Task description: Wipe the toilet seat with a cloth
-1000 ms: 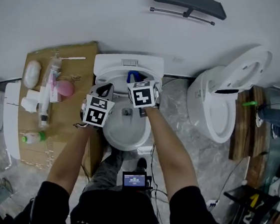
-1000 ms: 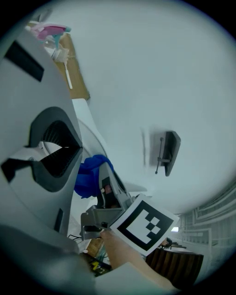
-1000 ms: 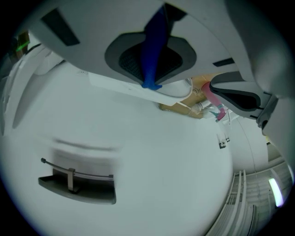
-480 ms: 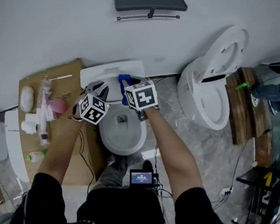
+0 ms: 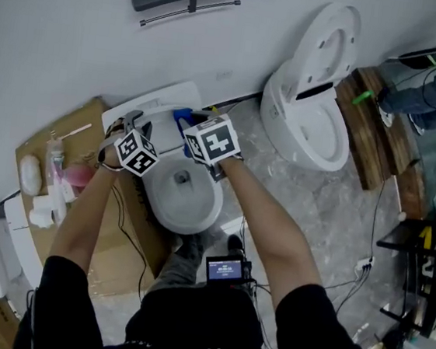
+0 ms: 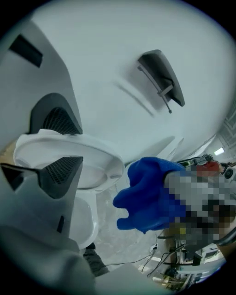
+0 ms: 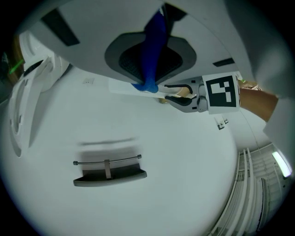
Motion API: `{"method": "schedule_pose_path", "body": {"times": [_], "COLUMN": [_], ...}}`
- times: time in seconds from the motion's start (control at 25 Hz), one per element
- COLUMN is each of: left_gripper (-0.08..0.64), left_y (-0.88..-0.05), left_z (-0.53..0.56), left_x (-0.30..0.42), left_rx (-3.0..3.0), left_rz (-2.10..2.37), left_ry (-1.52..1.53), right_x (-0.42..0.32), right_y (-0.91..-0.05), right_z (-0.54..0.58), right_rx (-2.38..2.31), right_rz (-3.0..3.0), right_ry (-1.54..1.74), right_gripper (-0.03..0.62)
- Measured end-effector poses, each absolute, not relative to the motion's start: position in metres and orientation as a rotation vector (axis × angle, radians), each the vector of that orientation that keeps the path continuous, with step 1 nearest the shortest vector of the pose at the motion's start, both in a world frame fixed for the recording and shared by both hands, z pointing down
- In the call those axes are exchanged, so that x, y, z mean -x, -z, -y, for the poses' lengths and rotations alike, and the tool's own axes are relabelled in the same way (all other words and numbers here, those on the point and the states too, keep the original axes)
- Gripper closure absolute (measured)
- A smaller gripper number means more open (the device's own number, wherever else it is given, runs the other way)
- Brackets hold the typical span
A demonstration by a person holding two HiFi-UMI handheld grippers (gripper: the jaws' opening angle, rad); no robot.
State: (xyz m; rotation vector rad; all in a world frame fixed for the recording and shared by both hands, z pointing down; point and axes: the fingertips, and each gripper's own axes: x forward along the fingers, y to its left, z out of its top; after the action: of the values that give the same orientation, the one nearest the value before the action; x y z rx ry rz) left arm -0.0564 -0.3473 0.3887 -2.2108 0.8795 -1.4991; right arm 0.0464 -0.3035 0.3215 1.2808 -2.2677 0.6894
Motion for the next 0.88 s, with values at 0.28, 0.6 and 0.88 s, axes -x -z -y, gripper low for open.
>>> {"method": "schedule_pose_path", "body": {"times": [0.28, 0.6, 0.88], "left_gripper": [0.426, 0.426, 0.426], "left_y": [-0.391, -0.390, -0.384], "left_z": [0.340, 0.327, 0.322], "left_x": [0.055, 0.054, 0.051], "left_rx": [2.066, 1.854, 2.060], "left_rz": [-0.862, -0.813, -0.759], "left_ry": [1.519, 1.590, 1.693], "right_x": [-0.060, -0.058, -0.061], "right_y": [-0.323, -0.321, -0.321], "right_z": [0.296, 0.290, 0.283], "right_rx": [-1.312, -1.285, -1.269], "right_rz": [2.247, 2.259, 2.268], "right_ry": [-0.714, -0.705, -0.714], "right_gripper": [0.534, 0.534, 0.534]}}
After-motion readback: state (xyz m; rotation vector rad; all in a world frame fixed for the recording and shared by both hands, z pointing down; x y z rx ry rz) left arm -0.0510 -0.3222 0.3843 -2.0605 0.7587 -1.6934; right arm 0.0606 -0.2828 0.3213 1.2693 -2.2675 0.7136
